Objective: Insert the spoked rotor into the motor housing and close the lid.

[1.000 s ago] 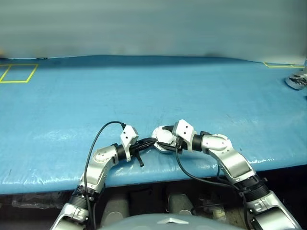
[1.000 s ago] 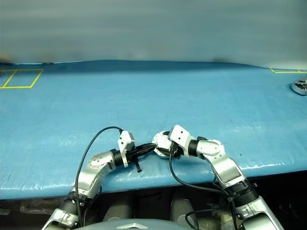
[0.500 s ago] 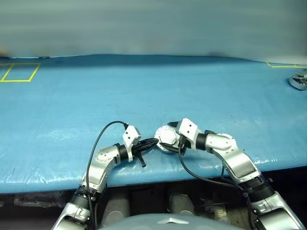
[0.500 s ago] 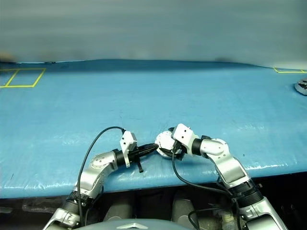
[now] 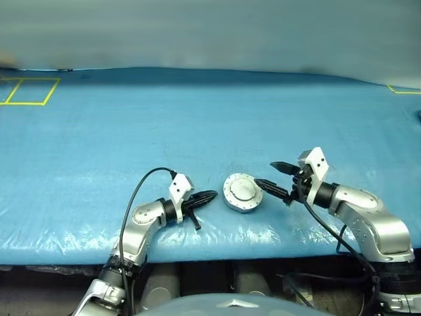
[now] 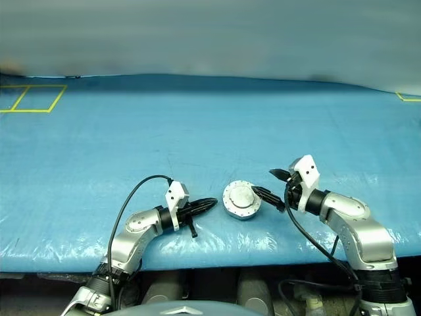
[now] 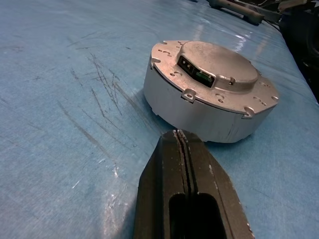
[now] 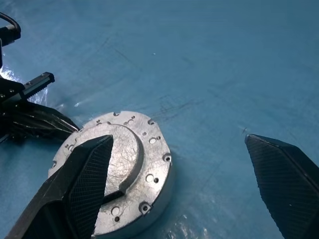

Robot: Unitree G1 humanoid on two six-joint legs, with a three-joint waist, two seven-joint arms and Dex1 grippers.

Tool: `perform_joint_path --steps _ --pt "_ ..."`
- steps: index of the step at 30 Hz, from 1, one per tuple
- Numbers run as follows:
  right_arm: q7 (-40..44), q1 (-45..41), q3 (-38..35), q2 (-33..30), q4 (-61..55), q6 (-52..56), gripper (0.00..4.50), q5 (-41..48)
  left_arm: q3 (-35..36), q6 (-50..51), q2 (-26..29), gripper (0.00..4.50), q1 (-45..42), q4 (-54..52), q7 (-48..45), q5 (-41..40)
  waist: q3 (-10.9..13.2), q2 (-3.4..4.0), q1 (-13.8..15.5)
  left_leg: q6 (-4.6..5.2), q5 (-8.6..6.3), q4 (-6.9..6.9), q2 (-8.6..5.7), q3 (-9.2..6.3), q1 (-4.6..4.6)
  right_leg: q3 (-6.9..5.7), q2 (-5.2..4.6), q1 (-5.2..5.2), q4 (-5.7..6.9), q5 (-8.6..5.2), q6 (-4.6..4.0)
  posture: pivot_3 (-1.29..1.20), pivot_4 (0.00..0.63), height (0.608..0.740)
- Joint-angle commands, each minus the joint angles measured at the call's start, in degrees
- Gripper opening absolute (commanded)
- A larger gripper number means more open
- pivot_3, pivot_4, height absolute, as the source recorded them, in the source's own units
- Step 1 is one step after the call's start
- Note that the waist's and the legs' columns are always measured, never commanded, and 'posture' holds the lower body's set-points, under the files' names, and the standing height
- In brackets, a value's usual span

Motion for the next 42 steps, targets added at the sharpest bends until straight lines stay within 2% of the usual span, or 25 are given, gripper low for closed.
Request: perform_joint_path --steps 1,7,14,22,30,42 --pt "-0.9 0.6 -0.6 1.1 -1.2 -0.5 4.45 0.5 0.4 -0.7 -0.8 0.00 0.7 1.2 1.0 -0.1 0.0 0.08 0.0 0.00 0.00 0.05 -0.01 0.01 -0.02 0.02 0.00 0.00 0.00 -0.01 0.01 0.00 0.150 0.740" --pt "-1.3 0.3 0.3 4.1 -2.4 -4.3 4.45 -0.4 2.7 -2.1 -1.7 0.00 0.2 0.8 1.2 -1.8 0.1 0.07 -0.2 -0.01 0.00 0.33 -0.01 0.02 -0.03 0.03 -0.01 0.07 0.02 -0.12 0.41 0.00 0.150 0.740" --pt "-1.8 0.7 1.1 4.6 -2.6 -4.6 4.45 -0.8 3.8 -3.4 -1.9 0.00 -0.3 0.4 0.4 -3.0 0.1 0.08 -0.2 -0.01 0.00 0.30 -0.03 0.00 -0.05 0.04 -0.01 0.05 0.07 -0.06 0.31 0.00 0.150 0.740" --pt "-6.3 1.4 0.3 4.6 -0.7 -1.8 4.45 -2.0 4.4 -2.3 -3.4 0.00 -0.9 -0.3 -3.4 -7.5 0.1 0.08 -0.2 -0.02 0.01 0.35 -0.05 -0.01 -0.08 0.04 -0.01 0.07 0.09 0.00 0.23 0.00 0.150 0.740" --pt "-8.3 3.0 -0.2 4.7 -1.3 -1.5 4.45 -2.3 2.6 -1.8 -3.4 0.00 -2.7 1.0 -6.0 -6.7 0.1 0.09 -0.2 -0.01 0.01 0.39 -0.06 -0.03 -0.06 0.04 0.00 0.12 0.13 0.02 0.22 0.00 0.150 0.740" --pt "-11.9 5.4 -7.7 8.8 -3.8 7.8 4.45 9.5 -2.2 -3.0 -3.1 0.00 -5.5 5.4 -6.7 -1.1 0.1 0.11 -0.1 -0.01 0.01 0.68 -0.08 -0.12 0.05 0.03 0.01 0.40 0.24 0.03 0.26 0.00 0.150 0.740"
